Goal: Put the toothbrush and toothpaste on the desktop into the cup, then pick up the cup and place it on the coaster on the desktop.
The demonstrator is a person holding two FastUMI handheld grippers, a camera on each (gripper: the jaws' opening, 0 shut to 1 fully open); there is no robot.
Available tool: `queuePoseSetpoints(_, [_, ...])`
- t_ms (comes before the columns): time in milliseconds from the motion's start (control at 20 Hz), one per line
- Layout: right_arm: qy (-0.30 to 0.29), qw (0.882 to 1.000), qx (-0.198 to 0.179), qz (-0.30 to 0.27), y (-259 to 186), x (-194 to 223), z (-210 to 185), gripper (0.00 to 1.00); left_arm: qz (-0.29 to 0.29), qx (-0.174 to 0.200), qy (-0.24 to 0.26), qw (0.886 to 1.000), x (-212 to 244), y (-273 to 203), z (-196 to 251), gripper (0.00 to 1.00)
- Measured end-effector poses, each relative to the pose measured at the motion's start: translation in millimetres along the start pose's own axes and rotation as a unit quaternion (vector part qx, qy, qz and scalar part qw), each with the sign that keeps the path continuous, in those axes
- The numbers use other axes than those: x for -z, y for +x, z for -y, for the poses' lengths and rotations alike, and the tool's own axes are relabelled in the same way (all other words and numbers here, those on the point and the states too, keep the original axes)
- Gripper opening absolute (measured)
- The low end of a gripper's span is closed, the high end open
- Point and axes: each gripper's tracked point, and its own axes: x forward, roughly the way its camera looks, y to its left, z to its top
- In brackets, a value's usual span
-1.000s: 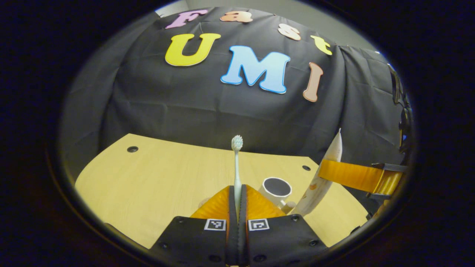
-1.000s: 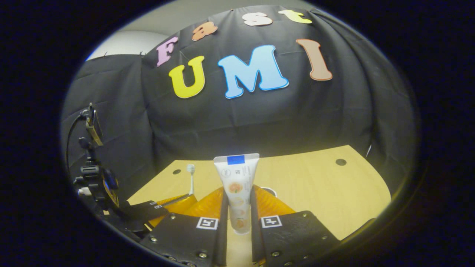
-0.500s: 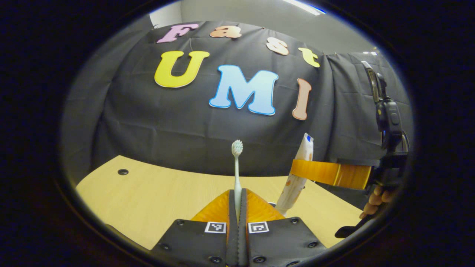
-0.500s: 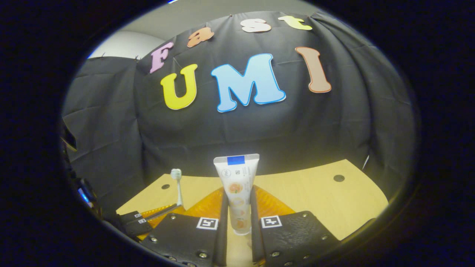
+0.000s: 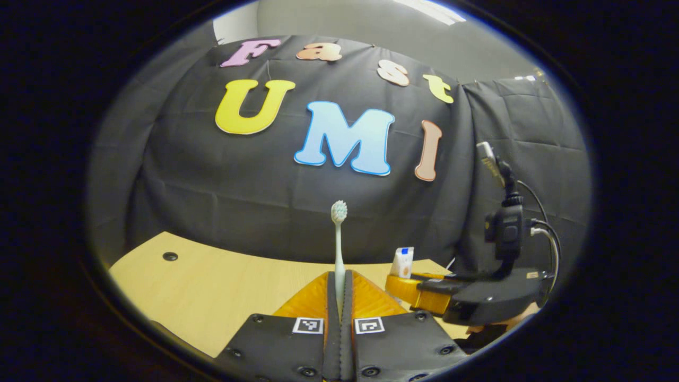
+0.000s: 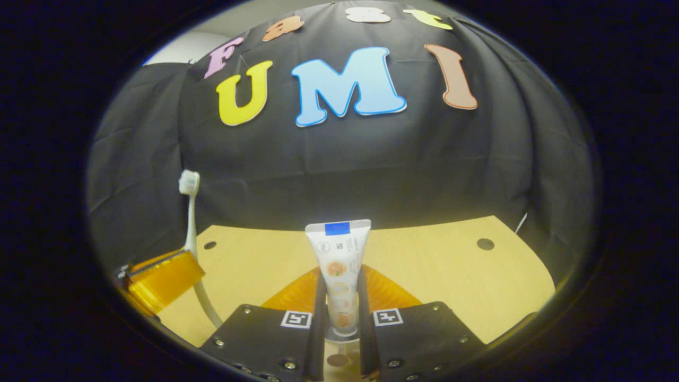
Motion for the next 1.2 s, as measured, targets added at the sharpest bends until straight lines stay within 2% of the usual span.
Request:
queuePoseSetpoints(150, [-0.015, 0.999, 0.004, -0.034, 9, 22, 4, 0.27, 0.001, 0.004, 0.004, 1.000, 1, 3, 3, 0.07])
queuePoseSetpoints(200, [-0.017, 0.999, 0.005, -0.045, 11, 30, 5, 0.31, 0.002, 0.006, 0.004, 1.000, 0, 4, 4, 0.07])
queuePoseSetpoints(250, [-0.018, 0.998, 0.006, -0.055, 11, 34, 7, 0.29, 0.004, 0.008, 0.004, 1.000, -1, 5, 6, 0.07])
queuePoseSetpoints(500, [-0.006, 0.997, -0.006, -0.079, 2, 45, 8, 0.36, 0.010, 0.015, 0.007, 1.000, -1, 17, 10, 0.07])
queuePoseSetpoints(600, [0.000, 0.997, -0.006, -0.080, 0, 46, 10, 0.36, 0.010, 0.018, 0.004, 1.000, 1, 23, 12, 0.07])
queuePoseSetpoints(650, [0.002, 0.997, -0.014, -0.077, -2, 44, 8, 0.29, 0.010, 0.018, 0.004, 1.000, 3, 26, 12, 0.07])
queuePoseSetpoints(700, [0.004, 0.997, -0.019, -0.076, -3, 43, 7, 0.45, 0.009, 0.019, 0.003, 1.000, 5, 28, 13, 0.07])
queuePoseSetpoints(900, [0.011, 0.998, -0.014, -0.063, -17, 28, 10, 0.51, 0.012, 0.020, -0.004, 1.000, 8, 37, 14, 0.07])
queuePoseSetpoints(1000, [0.025, 0.999, -0.008, -0.039, -34, 9, 16, 0.70, 0.020, 0.026, -0.014, 0.999, 6, 43, 16, 0.07])
queuePoseSetpoints(1050, [0.033, 0.999, -0.004, -0.024, -43, -1, 20, 0.69, 0.026, 0.029, -0.019, 0.999, 5, 46, 18, 0.07])
queuePoseSetpoints(1100, [0.040, 0.999, 0.000, -0.010, -55, -10, 24, 0.76, 0.030, 0.032, -0.024, 0.999, 4, 49, 19, 0.06])
queuePoseSetpoints(1200, [0.042, 0.999, 0.014, 0.010, -79, -21, 37, 0.79, 0.042, 0.041, -0.037, 0.998, 2, 54, 24, 0.07])
